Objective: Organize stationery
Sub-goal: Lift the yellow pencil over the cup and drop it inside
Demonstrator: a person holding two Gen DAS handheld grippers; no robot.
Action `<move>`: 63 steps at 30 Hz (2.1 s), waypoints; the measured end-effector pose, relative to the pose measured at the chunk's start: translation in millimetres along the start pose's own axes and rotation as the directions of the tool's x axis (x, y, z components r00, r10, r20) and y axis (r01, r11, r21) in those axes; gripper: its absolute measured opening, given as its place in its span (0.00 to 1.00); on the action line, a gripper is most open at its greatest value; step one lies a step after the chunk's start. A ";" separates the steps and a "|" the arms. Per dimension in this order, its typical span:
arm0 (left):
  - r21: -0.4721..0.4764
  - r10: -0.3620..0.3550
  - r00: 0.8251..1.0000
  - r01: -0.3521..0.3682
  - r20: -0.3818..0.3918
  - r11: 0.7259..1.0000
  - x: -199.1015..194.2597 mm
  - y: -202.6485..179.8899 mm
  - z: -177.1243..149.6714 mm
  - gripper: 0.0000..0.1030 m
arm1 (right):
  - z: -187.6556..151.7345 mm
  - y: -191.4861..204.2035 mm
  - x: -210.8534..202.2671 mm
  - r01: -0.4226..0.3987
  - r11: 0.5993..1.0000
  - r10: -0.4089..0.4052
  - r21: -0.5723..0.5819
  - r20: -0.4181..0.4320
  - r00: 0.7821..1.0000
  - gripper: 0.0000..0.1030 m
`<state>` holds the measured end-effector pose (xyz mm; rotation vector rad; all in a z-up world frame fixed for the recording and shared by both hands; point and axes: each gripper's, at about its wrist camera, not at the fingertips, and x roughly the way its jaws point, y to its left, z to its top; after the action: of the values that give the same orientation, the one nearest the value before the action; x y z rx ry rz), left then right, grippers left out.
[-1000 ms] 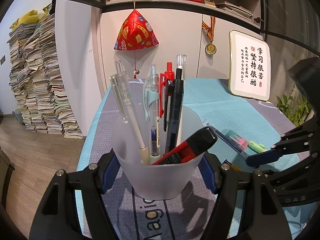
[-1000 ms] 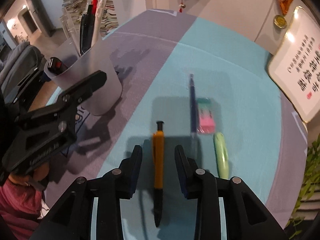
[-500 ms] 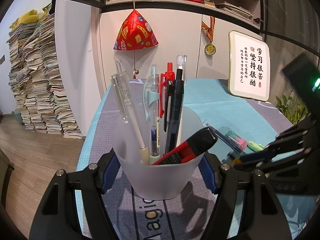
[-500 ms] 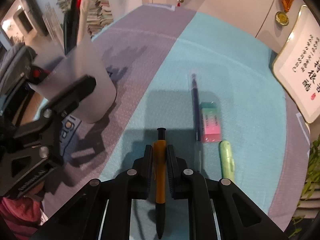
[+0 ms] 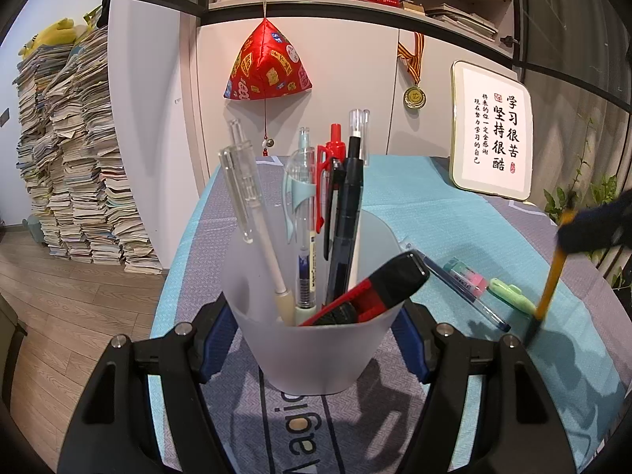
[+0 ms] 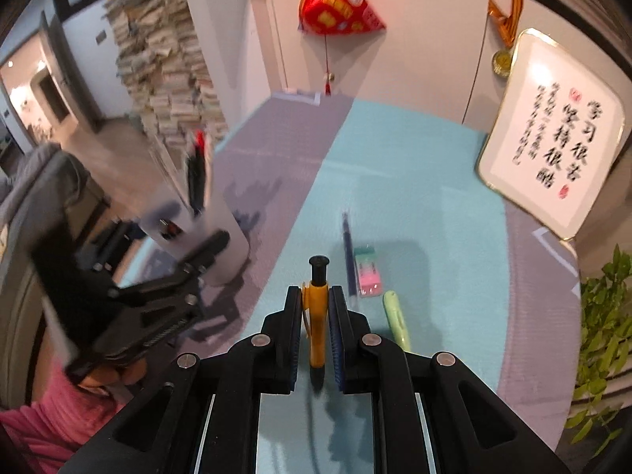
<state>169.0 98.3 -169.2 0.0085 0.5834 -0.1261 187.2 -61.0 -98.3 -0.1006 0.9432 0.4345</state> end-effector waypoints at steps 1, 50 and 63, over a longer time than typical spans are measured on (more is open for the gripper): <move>0.000 0.000 1.000 0.000 0.000 1.000 0.0 -0.6 0.4 0.67 | 0.3 1.7 -8.6 -0.001 1.000 0.001 0.000 0.019 1.000 0.14; -0.001 0.000 1.000 0.000 0.001 1.000 0.0 0.0 0.0 0.67 | 63.1 64.5 13.0 -0.170 0.981 0.175 -0.097 0.045 0.984 0.14; -0.002 -0.002 1.000 0.002 -0.002 1.000 1.6 -2.1 1.3 0.68 | 62.3 56.9 16.2 -0.224 0.973 0.226 -0.057 0.021 0.974 0.14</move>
<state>170.7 95.9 -169.0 0.0059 0.5851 -0.1274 220.0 12.8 -68.7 -0.0365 0.9198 0.6698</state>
